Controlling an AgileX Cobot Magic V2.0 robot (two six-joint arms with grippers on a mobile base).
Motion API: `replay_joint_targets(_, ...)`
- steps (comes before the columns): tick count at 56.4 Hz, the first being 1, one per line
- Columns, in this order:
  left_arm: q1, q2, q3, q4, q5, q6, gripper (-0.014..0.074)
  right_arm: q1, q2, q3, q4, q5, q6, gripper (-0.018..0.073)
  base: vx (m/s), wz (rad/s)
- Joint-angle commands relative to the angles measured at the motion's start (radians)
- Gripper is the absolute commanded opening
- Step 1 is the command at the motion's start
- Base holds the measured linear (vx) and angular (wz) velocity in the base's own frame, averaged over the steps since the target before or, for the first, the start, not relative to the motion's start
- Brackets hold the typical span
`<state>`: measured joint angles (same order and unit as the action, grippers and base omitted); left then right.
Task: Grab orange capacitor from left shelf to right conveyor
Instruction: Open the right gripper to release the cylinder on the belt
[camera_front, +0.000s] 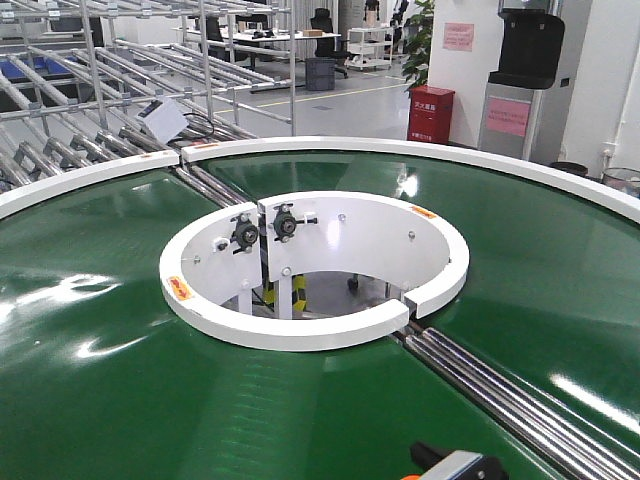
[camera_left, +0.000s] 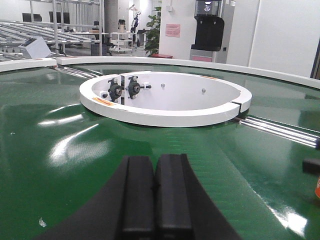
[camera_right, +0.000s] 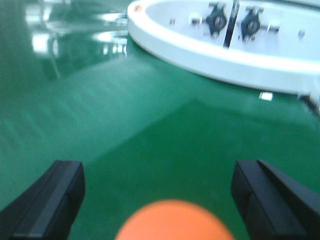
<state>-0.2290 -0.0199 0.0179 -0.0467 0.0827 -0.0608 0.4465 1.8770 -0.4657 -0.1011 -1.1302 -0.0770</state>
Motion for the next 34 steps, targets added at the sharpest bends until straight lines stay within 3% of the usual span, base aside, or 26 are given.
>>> replay_joint_targets(1,-0.008,-0.004,-0.030,-0.005,-0.083,-0.006,-0.0006,-0.007,-0.115,-0.020,0.000,-0.173,0.001,0.0636,0.00,0.00)
replay_joint_targets(9,-0.008,-0.004,-0.030,-0.005,-0.083,-0.006,-0.0006,-0.007,-0.267,-0.019,0.000,-0.054,0.015,0.0589,0.00,0.00)
replay_joint_targets(13,-0.008,-0.004,-0.030,-0.005,-0.083,-0.006,-0.0006,-0.007,-0.370,-0.016,-0.002,0.050,0.072,0.0531,0.00,0.00)
replay_joint_targets(20,-0.008,-0.004,-0.030,-0.005,-0.083,-0.006,-0.0006,-0.007,-0.591,-0.016,-0.051,0.418,0.179,0.0293,0.00,0.00)
replay_joint_targets(27,-0.008,-0.004,-0.030,-0.005,-0.083,-0.006,-0.0006,-0.004,-0.790,-0.016,-0.104,0.777,0.213,-0.0017,0.00,0.00)
replay_joint_targets(34,-0.008,-0.004,-0.030,-0.005,-0.083,-0.006,-0.0006,-0.004,-0.947,-0.016,-0.105,0.965,0.221,-0.0013,0.00,0.00)
